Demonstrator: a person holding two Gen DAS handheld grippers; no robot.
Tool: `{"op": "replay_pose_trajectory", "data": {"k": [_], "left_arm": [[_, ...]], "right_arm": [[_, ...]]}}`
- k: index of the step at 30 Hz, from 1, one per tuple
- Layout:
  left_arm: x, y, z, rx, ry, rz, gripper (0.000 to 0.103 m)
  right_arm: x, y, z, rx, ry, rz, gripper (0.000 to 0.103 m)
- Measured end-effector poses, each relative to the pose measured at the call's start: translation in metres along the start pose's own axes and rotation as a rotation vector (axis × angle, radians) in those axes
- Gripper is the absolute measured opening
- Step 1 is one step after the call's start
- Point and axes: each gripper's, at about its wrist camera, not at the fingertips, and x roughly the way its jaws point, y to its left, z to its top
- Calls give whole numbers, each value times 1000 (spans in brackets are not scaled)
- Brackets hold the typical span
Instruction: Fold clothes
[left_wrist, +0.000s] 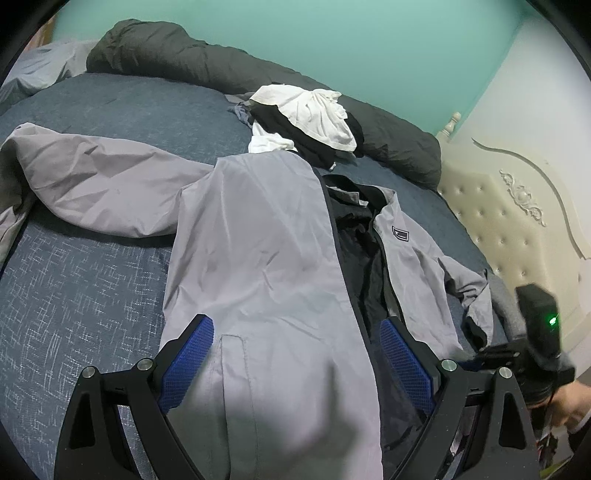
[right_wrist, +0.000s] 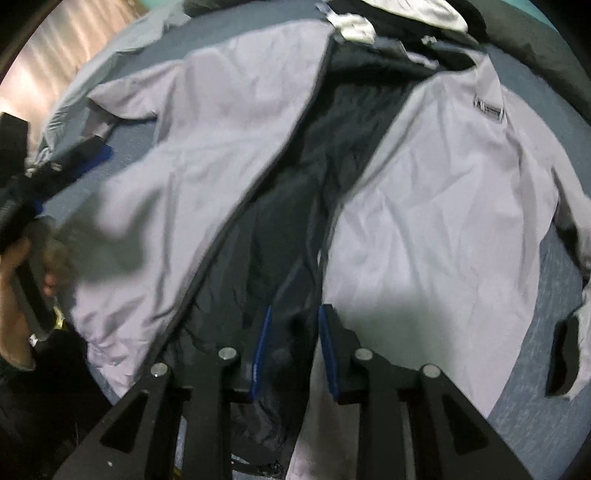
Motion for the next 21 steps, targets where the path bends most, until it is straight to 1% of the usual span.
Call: {"op": "replay_pose_trajectory", "data": {"k": [2,3,5,8,9,13,16,19,21], "left_arm": [[0,0,0,2,0,3,95],[0,1,0,1,-1,4,95],[0,3,1,-4,-4,5,95],[-2,6,1,-9,-8,5,95],[-2,7,2,-9,-9,5,95],[-3,10,2,-13,-9,6,95],[-4,11,2,-19,-10,2,95],[-4,12,2,-19,-11,3,95],[-4,12,2,-20,-10,2,95]], "right_arm": [[11,2,-2,-8,17,-25,24],[16,3,-3,-18,26,-42,17],[26,4,-3,-28,41,-71,8],[32,0,-2,7,39,-74,3],[30,-1,0,23,27,-59,3],[13,-2,8,89,-50,57,2],[-2,-2,16,122,-113,170,2],[-4,-1,21,131,-114,255,3],[3,2,21,126,-82,264,6]]}}
